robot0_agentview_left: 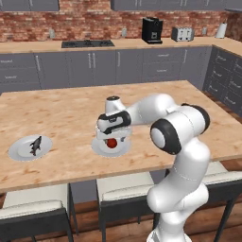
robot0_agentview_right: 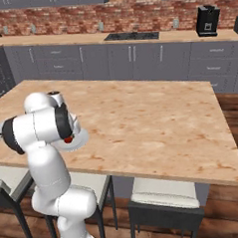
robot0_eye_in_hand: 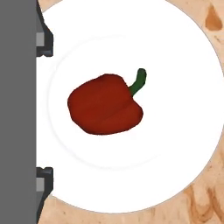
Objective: Transport the fish and bell pepper to the fridge. Place the fish on the rack containing meat and place the bell pepper on the rack containing the vegetable, ensuring meats and vegetables are on different racks.
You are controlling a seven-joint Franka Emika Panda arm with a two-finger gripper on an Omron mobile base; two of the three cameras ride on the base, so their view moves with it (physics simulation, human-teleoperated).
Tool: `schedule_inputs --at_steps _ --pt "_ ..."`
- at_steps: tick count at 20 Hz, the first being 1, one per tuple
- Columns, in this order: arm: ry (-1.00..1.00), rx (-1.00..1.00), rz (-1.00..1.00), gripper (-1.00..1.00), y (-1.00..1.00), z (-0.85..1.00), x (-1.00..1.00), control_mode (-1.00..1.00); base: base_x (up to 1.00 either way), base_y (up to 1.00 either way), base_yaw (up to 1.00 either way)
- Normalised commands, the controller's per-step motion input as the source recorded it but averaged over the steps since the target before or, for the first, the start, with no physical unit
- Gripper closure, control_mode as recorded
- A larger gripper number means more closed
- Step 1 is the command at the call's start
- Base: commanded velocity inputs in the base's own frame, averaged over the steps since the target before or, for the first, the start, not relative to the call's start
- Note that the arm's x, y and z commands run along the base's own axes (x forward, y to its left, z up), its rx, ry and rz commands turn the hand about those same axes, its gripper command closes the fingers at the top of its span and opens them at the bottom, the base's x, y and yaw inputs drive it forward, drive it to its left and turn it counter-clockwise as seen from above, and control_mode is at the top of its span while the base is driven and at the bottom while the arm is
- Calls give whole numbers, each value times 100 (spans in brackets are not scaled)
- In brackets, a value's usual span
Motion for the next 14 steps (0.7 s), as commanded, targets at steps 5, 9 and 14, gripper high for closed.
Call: schedule_inputs --at_steps 5,9,14 --pt "0 0 -4 -100 3 -17 32 -100 0 0 0" --pt "3 0 -3 -100 9 -21 18 -100 0 0 0" --pt "10 0 0 -100 7 -21 0 -100 0 0 0"
